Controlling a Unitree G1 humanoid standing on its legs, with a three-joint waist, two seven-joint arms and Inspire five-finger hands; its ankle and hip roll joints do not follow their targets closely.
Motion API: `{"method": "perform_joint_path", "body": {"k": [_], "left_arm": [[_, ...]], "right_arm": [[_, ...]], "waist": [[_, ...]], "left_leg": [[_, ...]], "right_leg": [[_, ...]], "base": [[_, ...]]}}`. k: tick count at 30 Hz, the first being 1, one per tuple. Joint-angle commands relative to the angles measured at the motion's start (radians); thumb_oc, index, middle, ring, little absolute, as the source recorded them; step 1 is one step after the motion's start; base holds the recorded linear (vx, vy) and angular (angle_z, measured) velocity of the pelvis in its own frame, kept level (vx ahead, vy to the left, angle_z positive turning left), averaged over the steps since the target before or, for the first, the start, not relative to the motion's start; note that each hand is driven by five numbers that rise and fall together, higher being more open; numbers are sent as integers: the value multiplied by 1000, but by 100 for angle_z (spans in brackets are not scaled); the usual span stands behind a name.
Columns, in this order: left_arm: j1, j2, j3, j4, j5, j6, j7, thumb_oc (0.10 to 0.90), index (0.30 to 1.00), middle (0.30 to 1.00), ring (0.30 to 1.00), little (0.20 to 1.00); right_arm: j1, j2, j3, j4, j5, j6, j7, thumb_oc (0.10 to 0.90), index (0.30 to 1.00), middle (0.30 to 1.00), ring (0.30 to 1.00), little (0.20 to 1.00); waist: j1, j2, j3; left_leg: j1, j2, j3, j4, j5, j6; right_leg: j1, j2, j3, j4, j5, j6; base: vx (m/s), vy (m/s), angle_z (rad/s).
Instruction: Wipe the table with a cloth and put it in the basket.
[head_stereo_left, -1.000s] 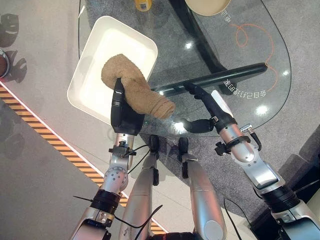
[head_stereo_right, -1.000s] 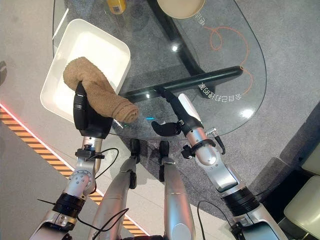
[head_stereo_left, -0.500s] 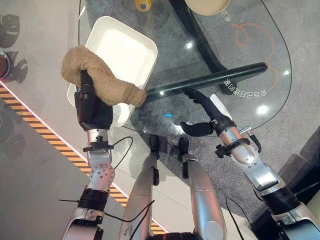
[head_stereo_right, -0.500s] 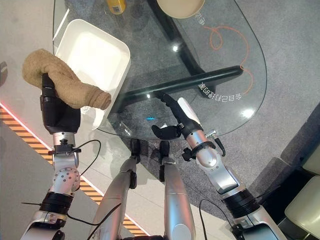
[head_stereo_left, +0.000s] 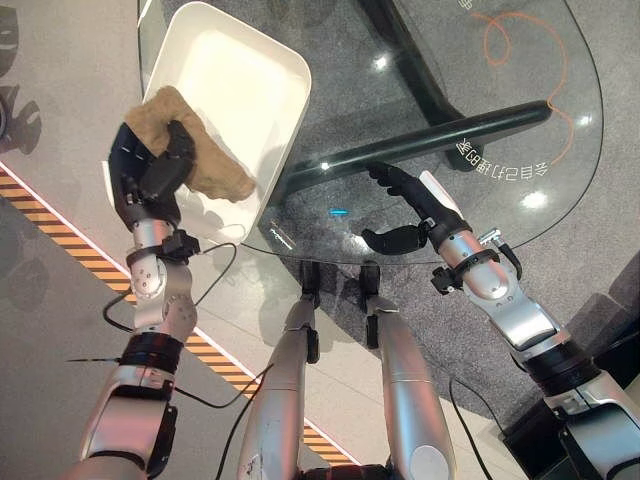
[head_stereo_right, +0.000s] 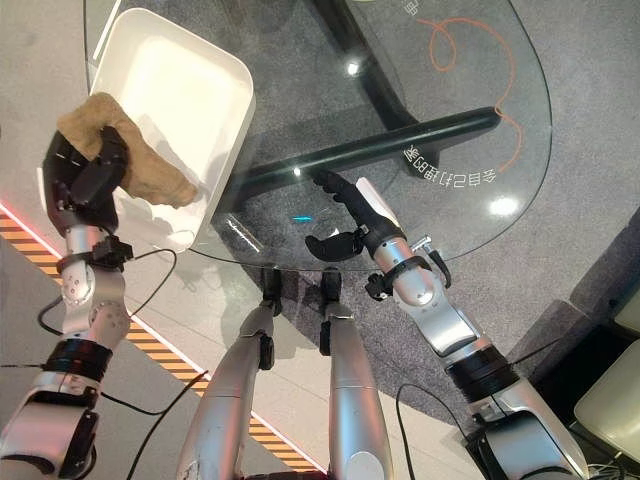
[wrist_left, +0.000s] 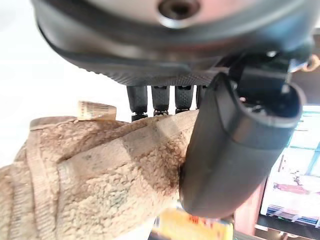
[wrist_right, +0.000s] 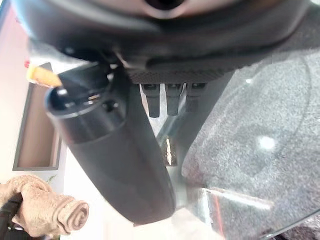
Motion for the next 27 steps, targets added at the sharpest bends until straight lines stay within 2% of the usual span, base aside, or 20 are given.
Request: {"method": "perform_joint_path", "body": {"k": [1,6,8,10,14,18,20,23,27], "left_arm": [[-118,102,-1,-16,204,-40,145,100,300,300,300,200],[-187,171,-64,47,381,57,291,100,300,300,300,200],[-192,176,-69,52,399,74,304,100,300,300,300,200],[-230,206,-109,88,473,145,345,100,300,300,300,200],[-269,216,-146,110,489,199,336,100,300,300,300,200],[-289,208,-174,119,617,283,347,100,300,300,300,200],[-298,207,-186,134,632,351,367,100,300,300,300,200],[-313,207,-199,173,647,403,403,100,300,300,300,200],[-337,205,-216,207,683,432,421,100,300,300,300,200]], "right_arm": [[-42,-42,11,-71,56,-20,10,800,900,900,900,900],[-65,-76,30,-67,93,-9,3,800,900,900,900,900],[-66,-77,31,-64,94,-11,4,800,900,900,900,900],[-78,-82,36,-62,110,-2,1,800,900,900,900,900],[-94,-84,42,-63,121,7,-5,800,900,900,900,900],[-102,-72,43,-69,122,28,-13,800,900,900,900,900],[-107,-74,40,-76,124,39,-15,800,900,900,900,900],[-114,-76,51,-74,132,41,-32,800,900,900,900,900],[-121,-70,57,-73,139,46,-42,800,900,900,900,900]], "waist": [[-27,33,-27],[-35,34,-27],[-36,34,-27],[-39,34,-27],[-43,32,-27],[-46,28,-27],[-48,24,-27],[-52,18,-27],[-56,10,-27]], "left_leg": [[-51,-21,21,214,-147,31],[-82,-19,27,223,-147,32],[-84,-19,28,224,-148,32],[-102,-19,35,233,-150,32],[-121,-19,40,236,-150,32],[-143,-19,42,239,-150,30],[-153,-19,43,238,-147,28],[-172,-16,44,241,-146,25],[-195,-14,46,251,-149,24]], "right_leg": [[32,-4,-7,-179,109,49],[-4,-9,1,-183,123,55],[-7,-9,1,-183,124,56],[-27,-11,4,-180,130,62],[-48,-15,6,-182,138,68],[-73,-14,7,-180,146,74],[-85,-10,7,-179,149,75],[-105,-7,10,-173,150,76],[-128,-3,11,-165,152,78]], "base": [[22,110,0],[6,66,-2],[3,17,0],[9,55,-2],[2,21,-1],[0,0,0],[0,0,0],[0,0,0],[0,0,0]]}}
